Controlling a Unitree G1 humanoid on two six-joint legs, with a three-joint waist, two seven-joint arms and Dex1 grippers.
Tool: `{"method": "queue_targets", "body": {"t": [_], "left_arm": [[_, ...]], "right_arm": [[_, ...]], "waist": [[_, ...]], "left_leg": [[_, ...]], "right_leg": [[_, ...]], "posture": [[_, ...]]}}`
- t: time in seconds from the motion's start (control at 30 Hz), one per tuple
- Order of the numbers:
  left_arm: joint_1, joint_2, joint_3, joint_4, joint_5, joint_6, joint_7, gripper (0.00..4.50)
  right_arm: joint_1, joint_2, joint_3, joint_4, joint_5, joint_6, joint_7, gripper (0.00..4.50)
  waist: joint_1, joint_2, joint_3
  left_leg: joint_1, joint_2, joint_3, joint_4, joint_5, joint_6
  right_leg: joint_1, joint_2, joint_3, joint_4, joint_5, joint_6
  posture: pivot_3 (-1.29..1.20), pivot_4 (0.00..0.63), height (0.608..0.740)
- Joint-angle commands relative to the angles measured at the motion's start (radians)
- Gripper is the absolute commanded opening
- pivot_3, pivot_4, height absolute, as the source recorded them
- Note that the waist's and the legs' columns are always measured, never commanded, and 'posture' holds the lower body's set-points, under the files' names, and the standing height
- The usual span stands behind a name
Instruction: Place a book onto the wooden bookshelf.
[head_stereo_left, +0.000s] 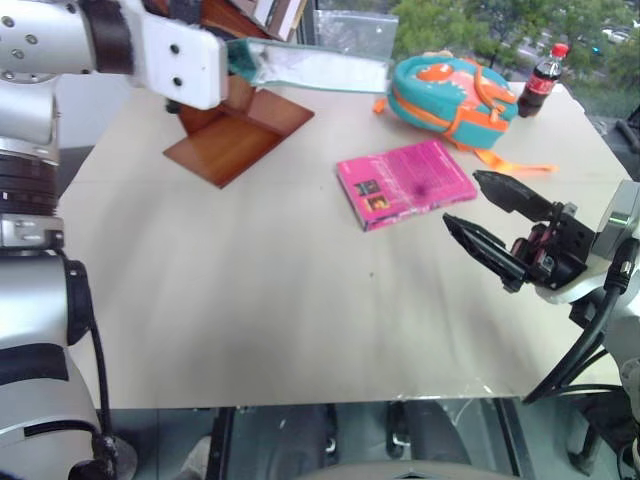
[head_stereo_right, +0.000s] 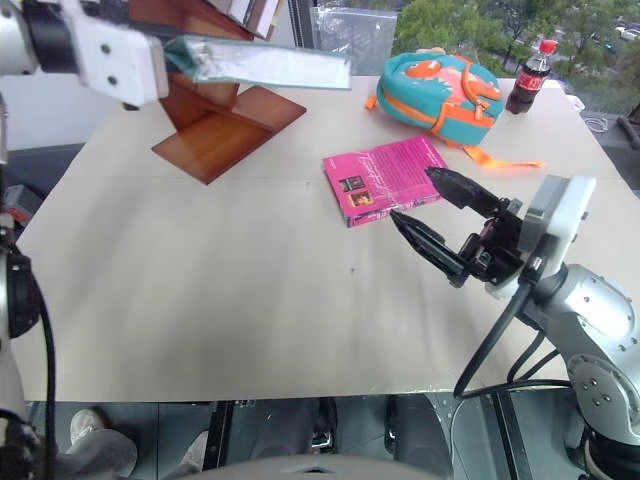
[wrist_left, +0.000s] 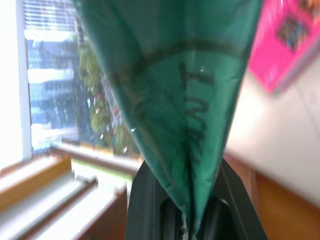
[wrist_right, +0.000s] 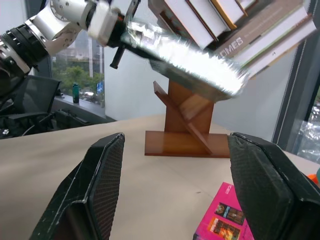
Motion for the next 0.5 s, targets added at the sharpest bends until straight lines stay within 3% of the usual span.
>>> {"method": "queue_targets", "body": {"t": [0.03, 0.13, 0.33, 0.5], "left_arm": [[-0.07, 0.049, -0.018, 0.16, 0.133, -0.131, 0.108, 0.07], [-0.109, 0.053, -0.078, 0.32, 0.263, -0.235, 0.215, 0.07], [-0.183, 0.023, -0.214, 0.529, 0.512, -0.215, 0.528, 0.07], [-0.238, -0.004, -0.276, 0.614, 0.605, -0.188, 0.692, 0.07]], "right_arm": [[-0.033, 0.005, 0.006, -0.008, 0.001, -0.016, -0.002, 3.36], [-0.06, 0.013, 0.026, 0.002, -0.009, -0.011, -0.009, 3.36], [-0.099, 0.025, 0.052, 0.011, -0.016, -0.001, -0.026, 3.36], [-0.106, 0.028, 0.058, 0.006, -0.017, 0.004, -0.037, 3.36]], "waist": [[0.0, 0.0, 0.0], [0.001, -0.001, 0.0], [0.0, -0.007, 0.003], [-0.002, -0.008, 0.004]], "left_leg": [[0.0, 0.0, 0.0, 0.0, 0.0, 0.0], [0.0, 0.0, 0.0, 0.0, 0.0, 0.0], [-0.001, 0.0, 0.0, 0.0, -0.001, 0.001], [-0.002, 0.0, 0.001, 0.0, -0.001, 0.002]], "right_leg": [[0.0, 0.0, 0.0, 0.0, 0.0, 0.0], [0.0, 0.0, 0.0, 0.0, 0.0, 0.0], [0.0, -0.001, -0.001, 0.0, 0.0, 0.0], [-0.002, -0.001, 0.0, 0.0, 0.0, 0.0]], "posture": [[0.0, 0.15, 0.74], [0.0, 0.15, 0.74], [0.0, 0.15, 0.74], [0.0, 0.15, 0.74]]}}
